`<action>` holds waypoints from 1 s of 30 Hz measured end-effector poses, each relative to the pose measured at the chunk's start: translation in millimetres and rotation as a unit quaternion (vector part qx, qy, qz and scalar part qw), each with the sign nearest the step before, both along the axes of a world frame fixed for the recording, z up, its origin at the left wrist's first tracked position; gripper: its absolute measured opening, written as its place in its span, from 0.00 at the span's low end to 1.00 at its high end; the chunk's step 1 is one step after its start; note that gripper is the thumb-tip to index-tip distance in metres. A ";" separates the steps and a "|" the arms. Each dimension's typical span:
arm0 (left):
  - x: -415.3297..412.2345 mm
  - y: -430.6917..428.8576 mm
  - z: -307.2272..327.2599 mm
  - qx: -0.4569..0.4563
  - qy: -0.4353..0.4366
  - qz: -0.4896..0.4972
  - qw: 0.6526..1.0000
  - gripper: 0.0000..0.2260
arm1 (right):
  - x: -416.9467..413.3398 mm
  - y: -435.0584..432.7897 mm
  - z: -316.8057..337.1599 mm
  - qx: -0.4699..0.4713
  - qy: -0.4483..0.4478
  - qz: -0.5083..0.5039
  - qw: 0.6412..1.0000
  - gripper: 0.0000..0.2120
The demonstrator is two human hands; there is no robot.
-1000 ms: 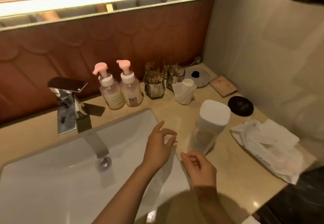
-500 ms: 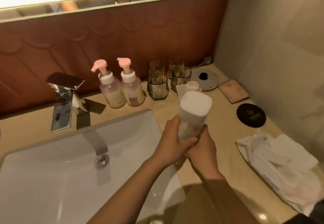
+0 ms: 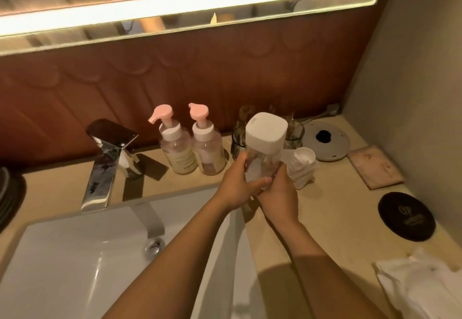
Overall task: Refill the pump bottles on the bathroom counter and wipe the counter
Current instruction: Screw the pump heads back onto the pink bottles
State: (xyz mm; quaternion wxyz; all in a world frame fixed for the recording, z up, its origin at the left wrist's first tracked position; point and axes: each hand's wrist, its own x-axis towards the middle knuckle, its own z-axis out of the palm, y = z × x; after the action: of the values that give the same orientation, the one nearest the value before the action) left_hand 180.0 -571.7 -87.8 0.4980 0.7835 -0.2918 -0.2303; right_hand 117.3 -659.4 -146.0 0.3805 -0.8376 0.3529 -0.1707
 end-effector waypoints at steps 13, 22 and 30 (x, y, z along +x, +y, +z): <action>-39.2 55.3 16.7 0.138 0.059 0.045 0.988 0.35 | -58.0 32.8 14.2 0.056 0.051 0.022 0.997 0.45; -75.6 210.2 43.9 0.151 -0.004 0.134 0.979 0.24 | -57.9 146.9 74.1 0.010 0.017 0.191 0.981 0.30; -93.2 378.1 58.5 0.137 -0.024 0.308 0.941 0.18 | -34.6 301.3 99.6 -0.037 -0.002 0.363 0.931 0.24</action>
State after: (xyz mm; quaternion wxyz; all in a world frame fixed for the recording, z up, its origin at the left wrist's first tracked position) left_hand 86.7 -193.5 -29.3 0.4255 0.9009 -0.0140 -0.0840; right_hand 82.8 -358.1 -46.4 0.3858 -0.9218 0.0171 -0.0351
